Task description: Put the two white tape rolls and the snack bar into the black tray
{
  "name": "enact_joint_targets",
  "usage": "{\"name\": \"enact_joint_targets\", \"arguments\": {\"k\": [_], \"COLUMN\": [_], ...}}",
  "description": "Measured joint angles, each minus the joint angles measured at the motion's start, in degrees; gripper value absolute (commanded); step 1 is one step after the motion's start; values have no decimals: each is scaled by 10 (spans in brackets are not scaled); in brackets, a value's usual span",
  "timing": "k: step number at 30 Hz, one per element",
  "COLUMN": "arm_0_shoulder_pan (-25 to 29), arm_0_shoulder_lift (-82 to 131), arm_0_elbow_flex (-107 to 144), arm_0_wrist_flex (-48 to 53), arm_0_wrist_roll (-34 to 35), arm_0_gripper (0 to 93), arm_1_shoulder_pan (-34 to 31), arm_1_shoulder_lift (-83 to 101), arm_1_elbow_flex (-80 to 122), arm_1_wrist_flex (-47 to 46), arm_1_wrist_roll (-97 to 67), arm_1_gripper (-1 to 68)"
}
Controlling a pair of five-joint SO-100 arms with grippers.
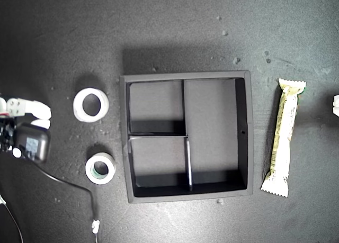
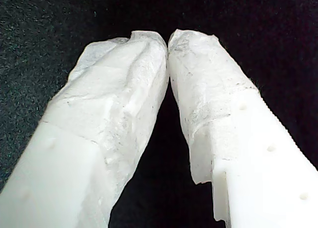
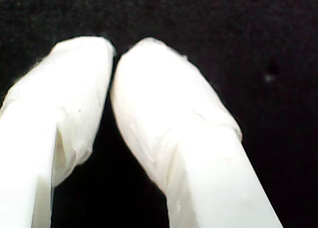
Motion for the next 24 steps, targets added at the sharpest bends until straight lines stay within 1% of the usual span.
{"name": "enact_joint_targets", "arguments": {"k": [2,4,6,8,10,13,15,18,21,24], "arm_0_shoulder_pan": [0,11,31,55,77,105,117,127,144,151], "arm_0_shoulder_lift": [0,0,0,0,0,0,0,0,0,0], "arm_0_elbow_flex": [0,0,0,0,0,0,0,0,0,-5], "arm_0_wrist_flex": [0,0,0,0,0,-6,-12,-47,-90,-156], "arm_0_wrist_roll": [-12,-29,-44,-55,-75,-98,-99,-99,-91,-56], "arm_0_gripper": [0,0,0,0,0,0,2,7,71,129], "arm_1_shoulder_pan": [-1,-1,9,20,39,43,40,51,49,46], "arm_1_shoulder_lift": [0,0,0,-4,-5,-5,-5,-5,-5,-5], "arm_1_elbow_flex": [0,0,0,0,0,0,0,0,0,0], "arm_1_wrist_flex": [0,0,0,-25,-76,-175,-252,-355,-422,-446], "arm_1_wrist_roll": [0,0,0,0,0,0,0,0,8,44], "arm_1_gripper": [-1,-1,-2,-2,-2,-2,-2,-2,-2,-1]}}
